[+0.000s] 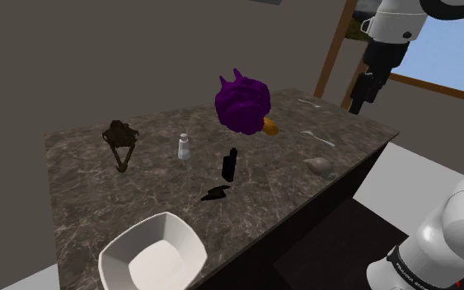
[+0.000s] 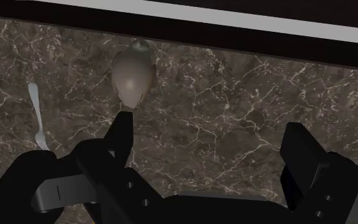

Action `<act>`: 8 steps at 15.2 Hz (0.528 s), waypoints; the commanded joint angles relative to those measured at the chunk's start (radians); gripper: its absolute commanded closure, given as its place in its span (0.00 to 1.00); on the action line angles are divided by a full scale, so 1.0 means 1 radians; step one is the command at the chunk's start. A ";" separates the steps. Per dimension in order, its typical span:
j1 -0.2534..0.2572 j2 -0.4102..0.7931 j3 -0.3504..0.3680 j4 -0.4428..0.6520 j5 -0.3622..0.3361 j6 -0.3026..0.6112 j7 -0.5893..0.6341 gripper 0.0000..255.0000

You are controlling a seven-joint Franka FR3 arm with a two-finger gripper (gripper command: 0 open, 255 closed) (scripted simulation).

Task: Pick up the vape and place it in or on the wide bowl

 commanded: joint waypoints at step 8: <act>0.018 0.193 0.051 -0.011 0.050 0.186 0.083 0.00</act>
